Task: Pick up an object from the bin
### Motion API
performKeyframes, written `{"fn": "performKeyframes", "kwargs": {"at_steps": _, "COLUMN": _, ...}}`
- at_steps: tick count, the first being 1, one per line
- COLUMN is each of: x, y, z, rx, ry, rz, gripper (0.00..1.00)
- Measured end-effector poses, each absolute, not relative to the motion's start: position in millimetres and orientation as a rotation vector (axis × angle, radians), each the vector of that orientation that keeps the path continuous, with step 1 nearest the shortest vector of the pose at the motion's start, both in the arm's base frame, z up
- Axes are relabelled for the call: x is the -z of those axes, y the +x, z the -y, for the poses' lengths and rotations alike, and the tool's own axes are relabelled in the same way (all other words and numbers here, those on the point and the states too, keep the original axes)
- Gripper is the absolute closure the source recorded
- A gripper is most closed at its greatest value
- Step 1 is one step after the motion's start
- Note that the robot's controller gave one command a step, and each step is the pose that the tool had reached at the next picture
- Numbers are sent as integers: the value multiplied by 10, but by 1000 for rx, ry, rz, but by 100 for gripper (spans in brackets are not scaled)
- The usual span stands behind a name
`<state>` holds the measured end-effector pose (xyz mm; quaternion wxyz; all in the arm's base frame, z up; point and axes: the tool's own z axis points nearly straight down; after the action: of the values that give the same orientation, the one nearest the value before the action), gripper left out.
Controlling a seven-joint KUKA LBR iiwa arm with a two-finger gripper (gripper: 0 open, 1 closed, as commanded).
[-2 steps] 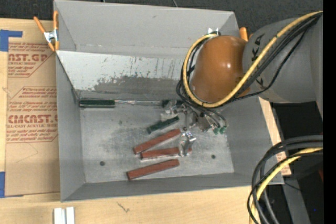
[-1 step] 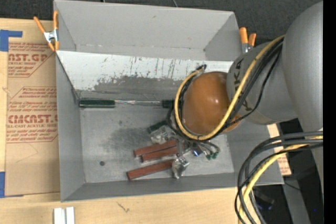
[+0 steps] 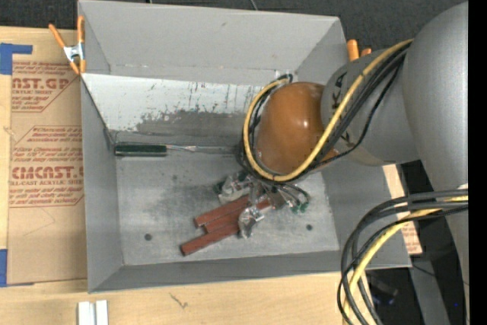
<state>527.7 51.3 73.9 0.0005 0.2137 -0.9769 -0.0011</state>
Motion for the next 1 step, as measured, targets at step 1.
{"fn": "performKeyframes", "kwargs": {"at_steps": 1, "x": -739, "y": 5277, "z": -513, "rx": 3, "ry": 671, "rz": 3068, "gripper": 100}}
